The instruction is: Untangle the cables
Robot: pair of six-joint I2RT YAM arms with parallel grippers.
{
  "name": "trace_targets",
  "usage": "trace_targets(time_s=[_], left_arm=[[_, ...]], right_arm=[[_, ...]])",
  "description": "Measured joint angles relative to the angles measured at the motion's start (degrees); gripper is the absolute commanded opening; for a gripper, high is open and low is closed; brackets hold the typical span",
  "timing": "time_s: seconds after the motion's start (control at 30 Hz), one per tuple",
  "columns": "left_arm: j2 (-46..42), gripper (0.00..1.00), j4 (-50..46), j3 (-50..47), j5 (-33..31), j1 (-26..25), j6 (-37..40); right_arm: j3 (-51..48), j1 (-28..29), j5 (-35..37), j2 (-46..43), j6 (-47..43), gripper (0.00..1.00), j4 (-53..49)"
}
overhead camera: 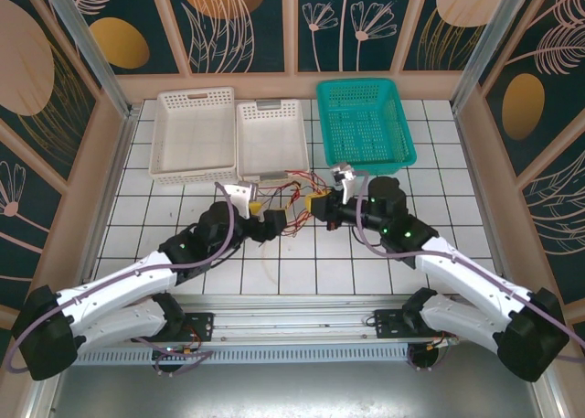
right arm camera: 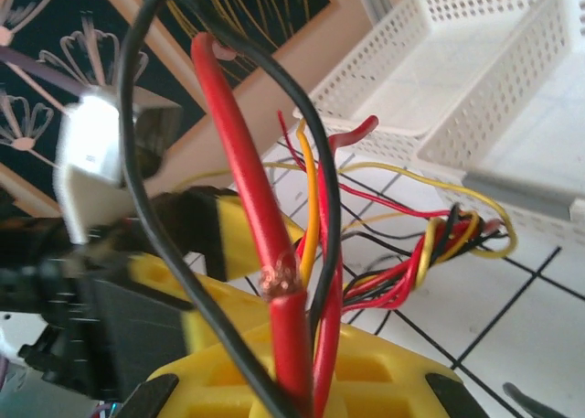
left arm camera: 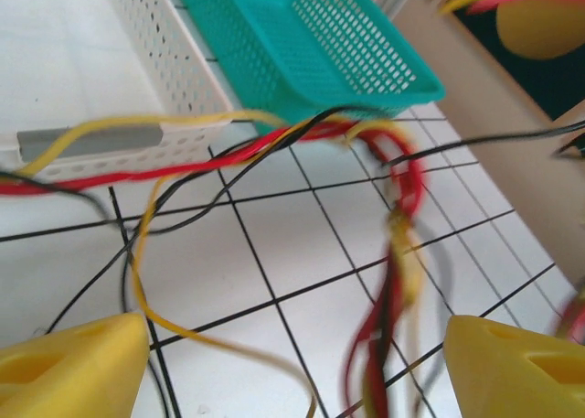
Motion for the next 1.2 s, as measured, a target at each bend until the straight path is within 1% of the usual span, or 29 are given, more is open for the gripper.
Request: trace_targets(time_s=[0.03,0.07,0.1,0.13,0.3,0.4,0.6,0.8,1.0,1.2], left_arm=[[0.0,0.87,-0.4,0.0,0.0,0.0,0.0],[-0.3,0.93,-0.5,0.0,0.0,0.0,0.0],[-0.9,0.97,-0.4,0.0,0.0,0.0,0.0],[-2.1,0.98,-0.2,-0.2,0.0,0.0,-0.2],[-10.1,0.99,4.3,-2.7,1.9,0.0,-0.5],[-11.8,0.99,6.7,-3.2,4.3,0.0,-0.7],[-8.4,0.99,9.7,-4.1,10.6,0.0,-1.6],[-2.7,0.99,11.0,-4.4,14.1,0.0,-1.7],[-0.3,0.99,11.4,-4.4,14.2,0.0,-1.7],[0.0,0.98,12.9,-4.4,10.6,0.0,-1.7]], right_arm=[[0.0,0.0,-0.4,-0.9,-0.7,0.00,0.0],[-0.1,0.0,-0.5,-1.7,-1.1,0.00,0.0],[-0.3,0.0,-0.7,-2.4,-1.4,0.00,0.2],[-0.7,0.0,-0.9,-3.1,-1.9,0.00,0.4],[-2.2,0.0,-1.9,-4.9,-3.0,0.00,0.7],[-2.9,0.0,-2.9,-5.1,-3.7,0.00,1.5],[-4.4,0.0,-4.2,-6.6,-3.9,0.00,3.3],[-4.4,0.0,-6.1,-7.0,-3.9,0.00,4.6],[-4.4,0.1,-8.2,-7.0,-3.8,0.00,5.5],[-4.4,0.5,-8.7,-7.0,-3.8,0.00,5.9]])
